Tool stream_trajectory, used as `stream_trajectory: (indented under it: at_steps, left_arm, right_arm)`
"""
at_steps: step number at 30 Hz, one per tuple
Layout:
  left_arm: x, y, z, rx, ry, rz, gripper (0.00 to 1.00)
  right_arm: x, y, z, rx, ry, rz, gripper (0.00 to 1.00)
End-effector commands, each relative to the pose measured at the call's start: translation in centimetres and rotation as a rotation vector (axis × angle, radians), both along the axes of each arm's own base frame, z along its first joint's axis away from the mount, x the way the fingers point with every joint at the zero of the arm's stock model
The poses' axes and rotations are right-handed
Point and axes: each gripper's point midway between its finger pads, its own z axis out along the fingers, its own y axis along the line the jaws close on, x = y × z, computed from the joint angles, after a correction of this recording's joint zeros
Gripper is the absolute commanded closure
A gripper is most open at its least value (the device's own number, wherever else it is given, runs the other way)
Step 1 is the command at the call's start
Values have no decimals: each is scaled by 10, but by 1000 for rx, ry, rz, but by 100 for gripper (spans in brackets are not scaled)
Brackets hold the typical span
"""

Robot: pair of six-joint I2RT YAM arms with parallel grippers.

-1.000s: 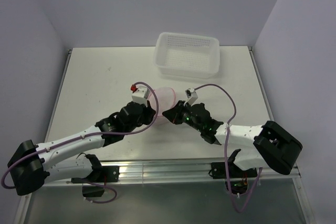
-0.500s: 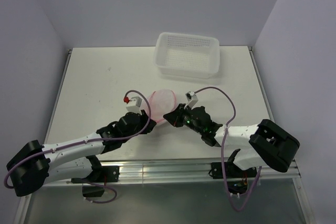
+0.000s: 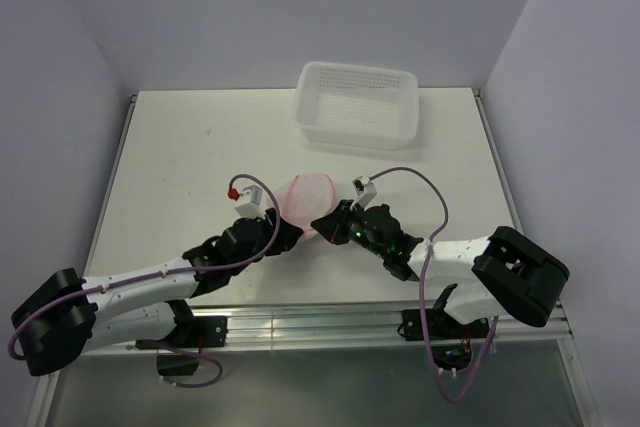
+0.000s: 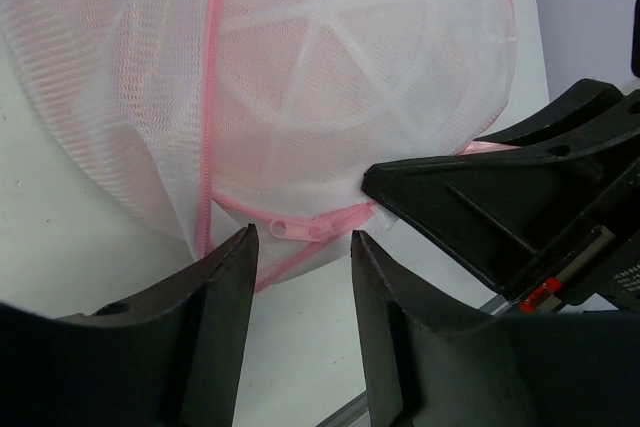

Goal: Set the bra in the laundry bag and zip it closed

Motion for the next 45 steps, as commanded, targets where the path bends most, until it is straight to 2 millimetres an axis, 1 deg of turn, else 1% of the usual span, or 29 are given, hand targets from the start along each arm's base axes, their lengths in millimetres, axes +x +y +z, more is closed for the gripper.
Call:
stream_trajectory:
  at_steps: [1,3,6,10,12,14,21,22,23,25,26,28,34,35,38,39,40,42,43,45]
  left_arm:
    - [2,-8,5,-62,7,2,52]
    - [2,-9,3,-62,10,0,54]
    - [3,-8,3,-59,10,8,54]
    - [6,-10,7,-86,-10,19,56]
    - [8,-9,7,-95,-14,31,60]
    - [10,-10,12,-119,-34,36,64]
    - [10,-7,9,-133,-40,50,72]
    - [10,-6,8,-132,-39,52,74]
    - [10,-6,8,-135,-38,56,81]
    - [10,-5,8,-136,-37,58,83]
    - [10,-4,6,-133,-37,62,86]
    - [11,-3,7,-133,-39,67,88]
    - [14,-3,4,-114,-46,79,100]
    - [15,-3,4,-112,-47,77,100]
    - [15,-7,5,-113,-48,68,100]
    - [14,-8,5,-113,-51,60,96]
    - [14,-8,6,-115,-56,52,83]
    - [11,-11,10,-129,-63,30,66]
    - [10,-10,10,-126,-66,23,56]
    - [8,-10,12,-132,-68,17,53]
  right_arm:
    - [2,2,11,23,-47,-4,100]
    - [2,2,11,23,-46,-6,100]
    - [1,2,13,26,-50,-3,100]
    - [1,4,13,33,-46,2,100]
    - [0,5,12,36,-41,6,100]
    - [-1,5,11,35,-38,8,100]
    - [-1,5,12,36,-42,7,100]
    - [-1,5,11,36,-39,8,100]
    - [-1,5,10,35,-36,7,100]
    - [-1,6,10,35,-36,7,100]
    - [-1,5,10,36,-35,7,100]
    - [-1,5,10,39,-34,6,100]
    - [-2,4,8,35,-29,7,100]
    - [-3,4,8,36,-30,7,100]
    - [-3,4,6,31,-27,9,100]
    - [-4,4,6,31,-27,11,100]
    - [-4,4,6,32,-26,10,100]
    - [-5,4,5,26,-27,12,100]
    - [-5,4,6,27,-29,12,100]
    - [-4,4,6,27,-29,12,100]
